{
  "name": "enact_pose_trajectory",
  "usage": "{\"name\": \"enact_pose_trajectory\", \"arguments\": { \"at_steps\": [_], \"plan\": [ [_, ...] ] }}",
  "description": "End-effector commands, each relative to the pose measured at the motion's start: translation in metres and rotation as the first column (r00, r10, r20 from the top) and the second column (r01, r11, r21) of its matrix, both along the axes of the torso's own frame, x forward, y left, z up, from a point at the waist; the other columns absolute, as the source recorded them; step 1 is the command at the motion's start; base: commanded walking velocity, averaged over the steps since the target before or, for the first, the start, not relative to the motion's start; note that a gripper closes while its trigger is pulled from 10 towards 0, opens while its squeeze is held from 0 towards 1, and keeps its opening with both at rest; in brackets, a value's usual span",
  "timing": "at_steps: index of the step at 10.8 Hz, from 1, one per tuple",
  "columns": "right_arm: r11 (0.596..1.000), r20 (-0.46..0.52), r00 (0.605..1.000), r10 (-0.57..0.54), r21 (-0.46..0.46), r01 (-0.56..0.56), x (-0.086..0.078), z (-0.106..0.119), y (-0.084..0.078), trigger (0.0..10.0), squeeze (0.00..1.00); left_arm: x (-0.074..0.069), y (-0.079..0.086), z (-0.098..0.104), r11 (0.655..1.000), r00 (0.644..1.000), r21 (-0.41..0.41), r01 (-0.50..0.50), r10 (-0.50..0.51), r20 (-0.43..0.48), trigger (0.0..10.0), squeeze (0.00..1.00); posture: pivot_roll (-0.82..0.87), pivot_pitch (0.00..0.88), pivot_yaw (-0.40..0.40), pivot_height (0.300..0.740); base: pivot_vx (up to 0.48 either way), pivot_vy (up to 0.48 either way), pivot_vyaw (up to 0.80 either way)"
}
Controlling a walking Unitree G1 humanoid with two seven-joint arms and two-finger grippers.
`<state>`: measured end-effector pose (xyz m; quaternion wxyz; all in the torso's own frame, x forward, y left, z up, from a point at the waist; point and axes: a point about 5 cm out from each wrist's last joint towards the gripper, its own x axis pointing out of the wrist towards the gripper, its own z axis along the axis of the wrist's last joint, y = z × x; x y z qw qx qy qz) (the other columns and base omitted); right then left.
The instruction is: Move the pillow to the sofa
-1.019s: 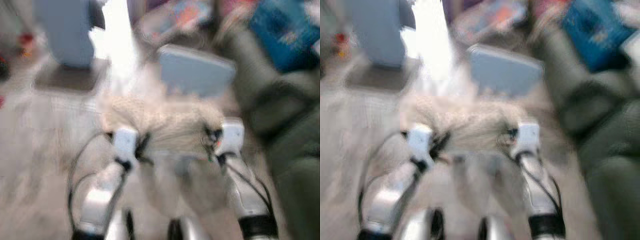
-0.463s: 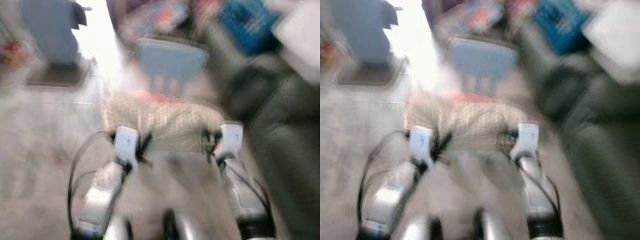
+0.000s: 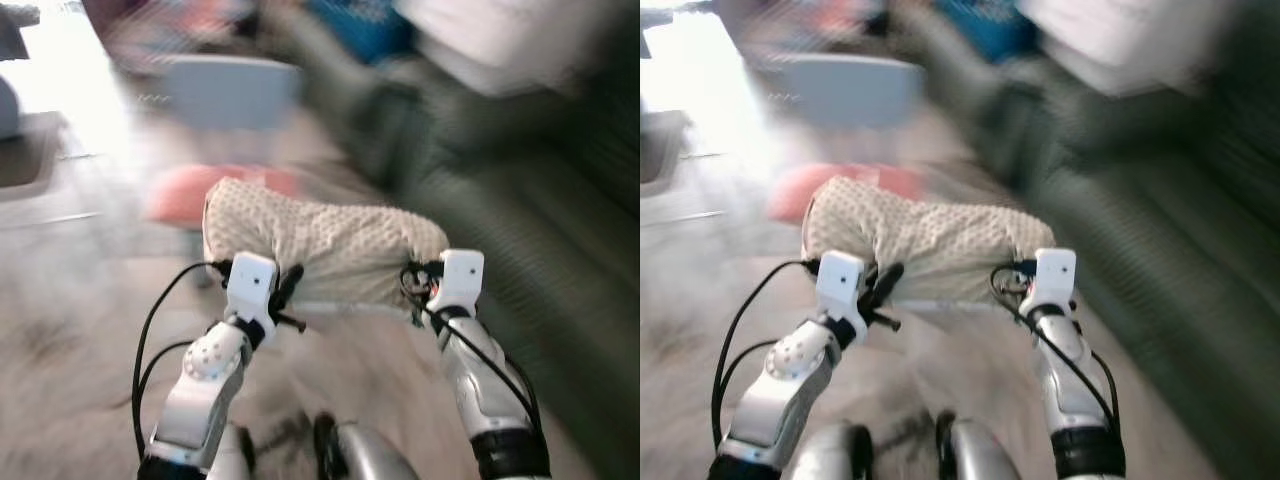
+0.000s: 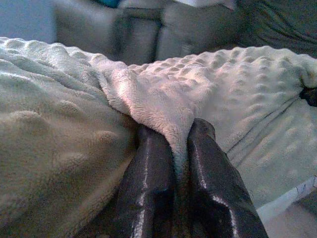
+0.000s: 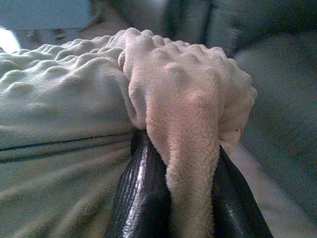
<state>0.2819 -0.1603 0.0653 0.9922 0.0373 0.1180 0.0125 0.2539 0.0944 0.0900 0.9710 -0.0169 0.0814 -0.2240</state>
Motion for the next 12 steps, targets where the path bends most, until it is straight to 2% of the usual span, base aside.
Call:
{"name": "enact_pose_trajectory", "arguments": {
  "at_steps": [1,5,10,12],
  "plan": [
    [0.998,-0.003,0.998,-0.062,-0.011,0.062,-0.0014,0.0009,-0.0146,10.0,0.00,-0.0009,0.0033,0.0031,1.000,1.000,-0.002,-0.011,0.011,0.014,10.0,0.00,-0.01,0.129,-0.045,0.740,-0.251,0.000,-0.80],
    [0.998,-0.006,0.998,-0.060,-0.012,0.060,-0.0017,0.0001,-0.0140,10.0,0.00,-0.0005,0.0040,0.0028,1.000,1.000,0.004,-0.012,0.012,0.014,10.0,0.00,-0.01,0.130,-0.043,0.740,-0.250,0.000,-0.80],
    [0.998,-0.011,0.998,-0.063,-0.007,0.063,-0.0030,-0.0005,-0.0156,10.0,0.00,0.0035,0.0034,0.0048,1.000,0.999,0.003,-0.004,0.004,0.048,10.0,0.00,-0.02,0.127,-0.045,0.740,0.000,0.000,-0.80],
    [0.999,0.001,0.999,-0.054,-0.008,0.054,-0.0016,0.0014,-0.0156,10.0,0.00,0.0033,0.0024,0.0063,1.000,0.999,-0.009,0.013,-0.012,0.051,10.0,0.00,-0.02,0.124,-0.046,0.740,0.000,0.000,0.00]
  ]
}}
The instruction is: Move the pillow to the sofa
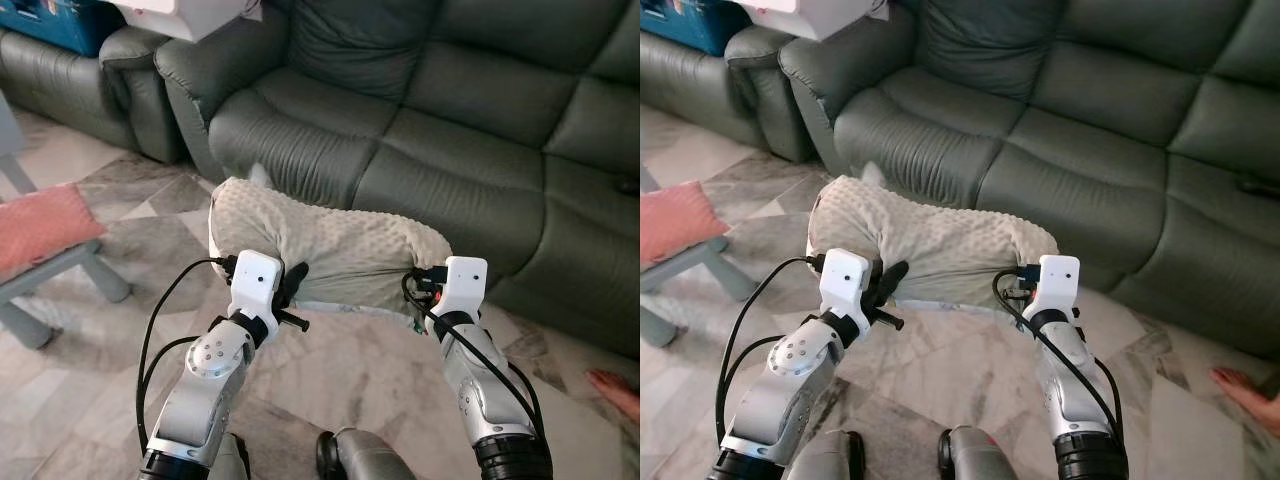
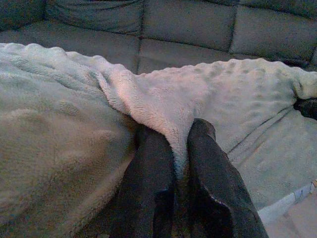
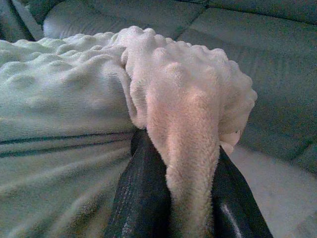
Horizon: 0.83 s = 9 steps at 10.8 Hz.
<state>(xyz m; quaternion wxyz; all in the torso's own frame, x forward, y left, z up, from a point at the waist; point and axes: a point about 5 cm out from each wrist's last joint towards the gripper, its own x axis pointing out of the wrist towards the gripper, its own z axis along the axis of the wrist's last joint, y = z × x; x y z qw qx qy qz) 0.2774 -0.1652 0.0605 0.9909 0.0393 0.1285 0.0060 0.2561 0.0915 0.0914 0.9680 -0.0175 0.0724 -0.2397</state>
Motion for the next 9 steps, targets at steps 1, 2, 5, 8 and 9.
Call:
{"name": "enact_pose_trajectory", "arguments": {
  "at_steps": [1,2,5,8,9],
  "plan": [
    [0.999,0.019,0.999,-0.042,-0.005,0.042,0.0038,0.0060,-0.0100,10.0,0.00,0.0003,0.0057,0.0055,1.000,0.999,-0.014,-0.005,0.005,0.035,10.0,0.00,-0.02,0.121,-0.047,0.740,0.000,0.000,0.00],
    [0.999,0.015,0.999,-0.041,-0.004,0.041,0.0044,0.0057,-0.0091,10.0,0.00,0.0005,0.0061,0.0058,1.000,0.999,-0.017,-0.001,0.001,0.036,10.0,0.00,-0.01,0.120,-0.045,0.740,0.000,0.000,-0.64],
    [0.999,0.008,0.999,-0.038,-0.002,0.038,0.0035,0.0035,-0.0065,10.0,0.00,-0.0019,0.0021,0.0062,0.999,0.999,-0.028,0.032,-0.031,0.032,10.0,0.00,-0.02,0.124,-0.039,0.740,0.092,0.000,-0.80],
    [0.999,0.007,0.999,-0.040,-0.004,0.040,0.0033,0.0032,-0.0063,10.0,0.00,-0.0019,0.0023,0.0047,0.998,0.998,-0.030,0.057,-0.056,0.024,10.0,0.00,-0.02,0.122,-0.032,0.740,0.084,0.000,-0.80],
    [0.999,0.007,0.999,-0.044,-0.003,0.044,0.0032,0.0034,-0.0063,10.0,0.00,-0.0018,0.0008,0.0060,0.997,0.998,-0.036,0.064,-0.063,0.026,10.0,0.00,-0.03,0.124,-0.030,0.740,0.270,0.000,-0.80]
  ]
}}
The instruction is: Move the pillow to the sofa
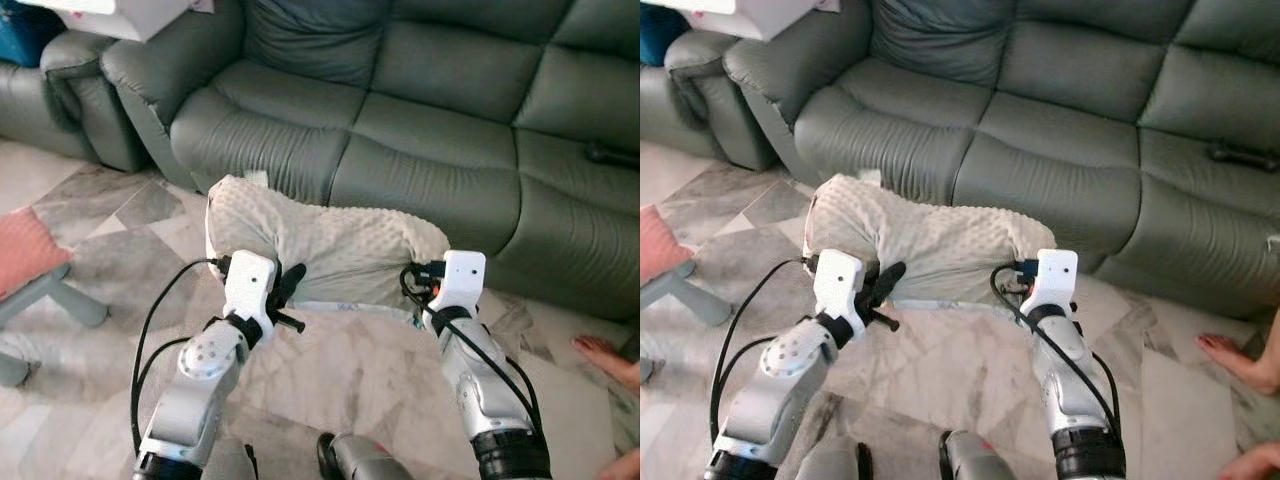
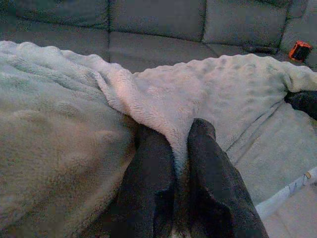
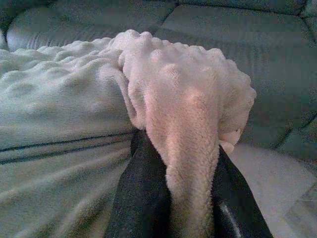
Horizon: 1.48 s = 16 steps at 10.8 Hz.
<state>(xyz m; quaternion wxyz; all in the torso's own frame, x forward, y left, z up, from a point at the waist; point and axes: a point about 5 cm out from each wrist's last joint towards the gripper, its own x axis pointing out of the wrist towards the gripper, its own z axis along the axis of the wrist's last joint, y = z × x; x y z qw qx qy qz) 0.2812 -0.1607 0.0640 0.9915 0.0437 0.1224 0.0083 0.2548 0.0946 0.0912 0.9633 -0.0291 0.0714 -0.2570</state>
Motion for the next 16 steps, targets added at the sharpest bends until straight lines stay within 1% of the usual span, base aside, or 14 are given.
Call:
{"name": "enact_pose_trajectory", "arguments": {
  "at_steps": [1,3,11,14,15,16],
  "plan": [
    [0.999,-0.010,0.999,-0.050,-0.014,0.050,-0.002,-0.001,-0.011,10.0,0.00,-0.002,-0.004,0.006,0.999,0.999,-0.014,0.036,-0.035,0.026,10.0,0.00,-0.03,0.125,-0.032,0.740,0.270,0.000,-0.80],
    [0.999,-0.011,0.999,-0.045,-0.015,0.045,-0.001,-0.001,-0.010,10.0,0.00,-0.005,-0.007,0.005,0.998,0.998,-0.021,0.058,-0.057,0.022,10.0,0.00,-0.02,0.126,-0.034,0.740,0.326,0.000,-0.80],
    [0.999,-0.015,0.999,-0.039,-0.008,0.039,-0.001,-0.002,-0.008,10.0,0.00,-0.002,-0.009,0.006,0.998,0.998,-0.023,0.066,-0.066,0.018,10.0,0.00,-0.03,0.137,-0.031,0.740,0.339,0.000,-0.77],
    [1.000,-0.010,1.000,-0.020,-0.001,0.020,-0.001,-0.001,-0.004,10.0,0.00,0.002,-0.007,0.006,1.000,0.999,-0.005,0.030,-0.030,0.022,10.0,0.00,-0.03,0.143,-0.028,0.740,0.381,0.000,0.00],
    [1.000,-0.008,1.000,-0.003,0.005,0.003,-0.003,-0.002,-0.002,10.0,0.00,0.004,-0.006,0.005,1.000,1.000,0.006,0.005,-0.005,0.022,10.0,0.00,-0.03,0.146,-0.026,0.740,0.461,0.000,0.00],
    [1.000,0.013,0.999,0.031,0.001,-0.031,-0.005,0.000,0.000,10.0,0.00,0.005,-0.005,0.005,1.000,1.000,0.012,-0.006,0.005,0.022,10.0,0.00,-0.03,0.146,-0.025,0.740,0.458,0.000,0.00]
  ]
}}
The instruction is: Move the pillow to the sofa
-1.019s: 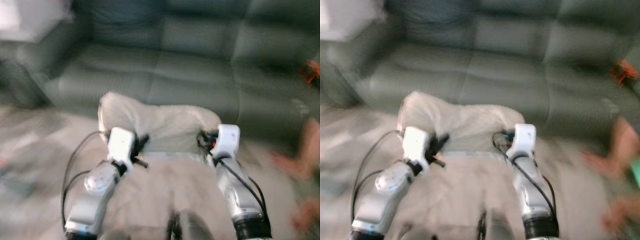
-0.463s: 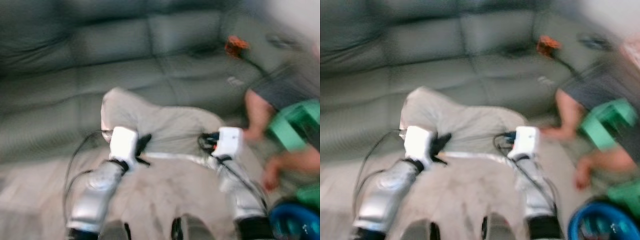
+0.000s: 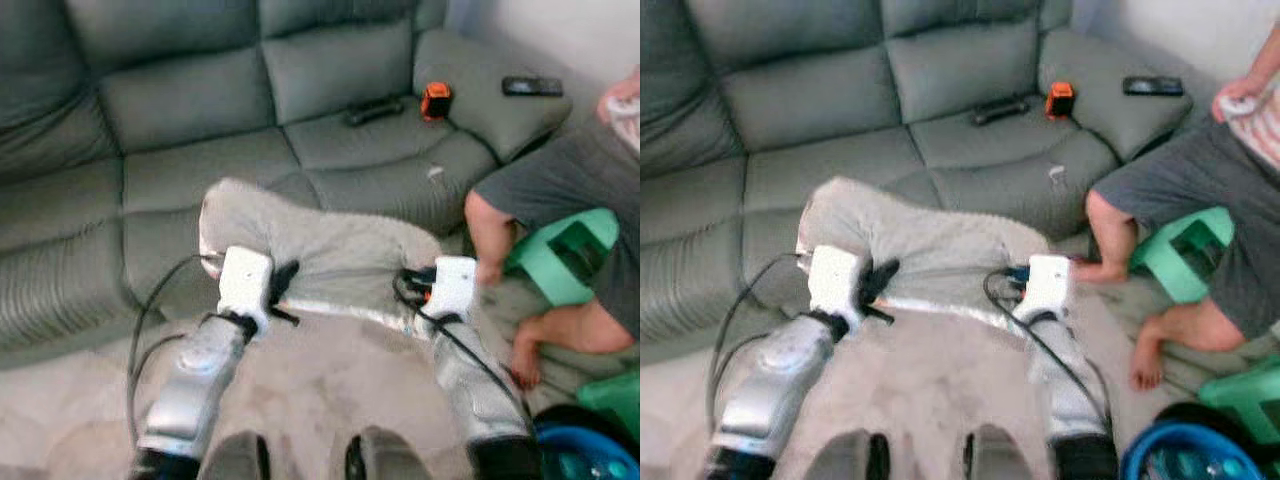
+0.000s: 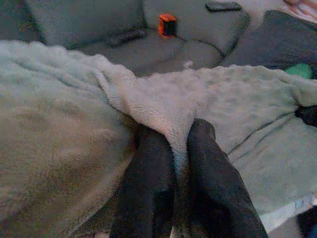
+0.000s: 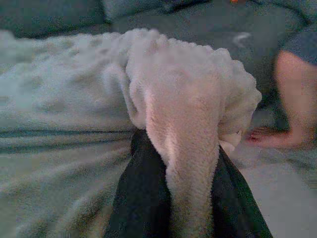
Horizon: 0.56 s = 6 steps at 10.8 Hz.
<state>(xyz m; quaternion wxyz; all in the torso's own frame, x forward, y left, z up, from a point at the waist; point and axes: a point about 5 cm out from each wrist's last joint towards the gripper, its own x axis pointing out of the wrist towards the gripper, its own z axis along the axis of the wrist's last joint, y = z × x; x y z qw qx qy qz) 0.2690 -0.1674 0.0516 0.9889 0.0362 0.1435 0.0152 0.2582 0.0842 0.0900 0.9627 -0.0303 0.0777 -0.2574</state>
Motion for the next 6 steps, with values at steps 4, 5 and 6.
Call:
{"name": "enact_pose_trajectory", "arguments": {
  "at_steps": [4,5,6],
  "plan": [
    [0.999,0.068,0.997,0.029,0.027,-0.031,0.005,0.013,0.010,10.0,0.00,0.007,0.011,0.006,0.994,0.993,0.055,-0.096,0.092,0.073,10.0,0.00,-0.03,0.151,-0.022,0.740,0.107,0.000,0.71],
    [0.999,0.072,0.997,0.030,0.031,-0.033,0.006,0.014,0.010,10.0,0.00,0.008,0.014,0.005,0.991,0.990,0.070,-0.119,0.112,0.086,10.0,0.00,-0.03,0.153,-0.023,0.740,0.000,0.000,0.46],
    [0.998,0.075,0.997,0.026,0.050,-0.030,0.005,0.015,0.009,10.0,0.00,0.008,0.019,0.002,0.985,0.987,0.096,-0.143,0.135,0.089,10.0,0.00,-0.02,0.155,-0.025,0.740,0.000,0.000,0.00]
  ]
}}
